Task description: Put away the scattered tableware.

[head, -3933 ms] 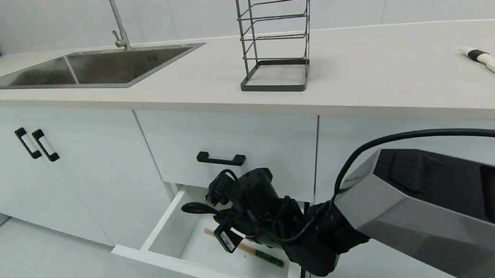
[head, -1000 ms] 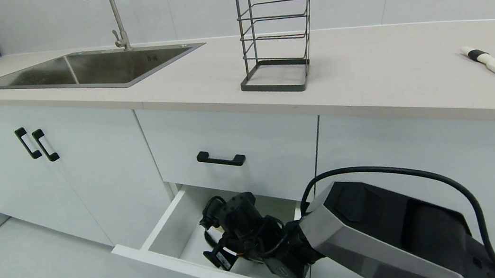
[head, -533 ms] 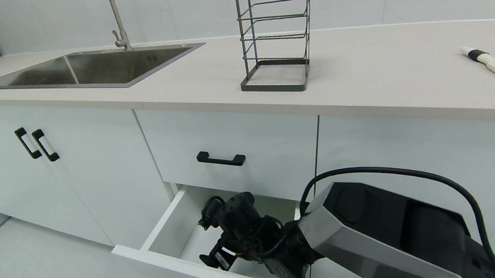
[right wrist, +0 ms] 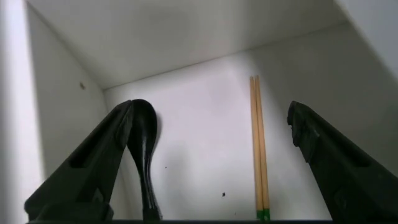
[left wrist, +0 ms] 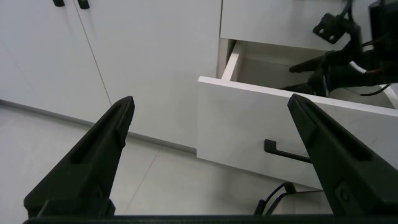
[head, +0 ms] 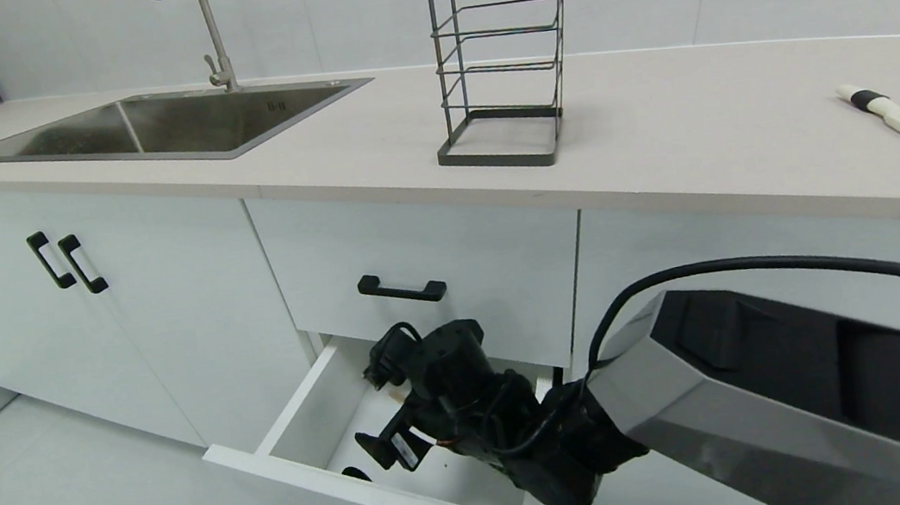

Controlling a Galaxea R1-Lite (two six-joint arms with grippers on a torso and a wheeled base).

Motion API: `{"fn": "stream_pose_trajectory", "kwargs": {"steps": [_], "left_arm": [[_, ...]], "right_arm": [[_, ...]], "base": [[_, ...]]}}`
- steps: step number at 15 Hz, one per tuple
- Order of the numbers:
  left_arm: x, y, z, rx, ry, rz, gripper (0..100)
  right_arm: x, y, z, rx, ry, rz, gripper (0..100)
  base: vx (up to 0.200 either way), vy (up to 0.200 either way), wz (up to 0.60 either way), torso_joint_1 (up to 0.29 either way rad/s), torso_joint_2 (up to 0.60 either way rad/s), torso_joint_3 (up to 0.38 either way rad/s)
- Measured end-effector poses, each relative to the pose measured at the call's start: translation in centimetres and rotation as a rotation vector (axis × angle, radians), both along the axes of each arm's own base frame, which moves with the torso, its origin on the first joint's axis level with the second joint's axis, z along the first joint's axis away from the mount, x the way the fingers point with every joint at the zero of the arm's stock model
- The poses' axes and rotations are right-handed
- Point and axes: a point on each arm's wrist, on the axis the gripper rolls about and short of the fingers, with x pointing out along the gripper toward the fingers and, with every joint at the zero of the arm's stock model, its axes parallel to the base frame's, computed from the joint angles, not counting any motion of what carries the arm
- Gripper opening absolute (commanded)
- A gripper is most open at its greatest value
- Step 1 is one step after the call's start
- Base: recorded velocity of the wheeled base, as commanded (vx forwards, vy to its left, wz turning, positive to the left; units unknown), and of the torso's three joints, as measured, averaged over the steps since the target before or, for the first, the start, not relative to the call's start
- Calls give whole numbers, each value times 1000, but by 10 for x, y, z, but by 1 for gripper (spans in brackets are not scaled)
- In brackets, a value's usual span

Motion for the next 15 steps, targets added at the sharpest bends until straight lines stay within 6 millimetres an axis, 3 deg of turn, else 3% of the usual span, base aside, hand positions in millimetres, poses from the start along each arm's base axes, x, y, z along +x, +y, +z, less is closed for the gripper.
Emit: {"fn": "stream_pose_trajectory", "kwargs": {"steps": [8, 12, 15], "left_arm": [[0, 0, 0, 0, 0, 0, 100], [0, 0, 0, 0, 0, 0, 100], [0, 0, 0, 0, 0, 0, 100]], "right_arm": [[-44, -36, 67, 107, -82, 31, 100], [-69, -57, 89, 132, -100, 52, 100], [-91, -84, 108, 151, -109, 58, 100]], "base": [[0, 0, 0, 0, 0, 0], [0, 0, 0, 0, 0, 0], [0, 0, 0, 0, 0, 0]]}}
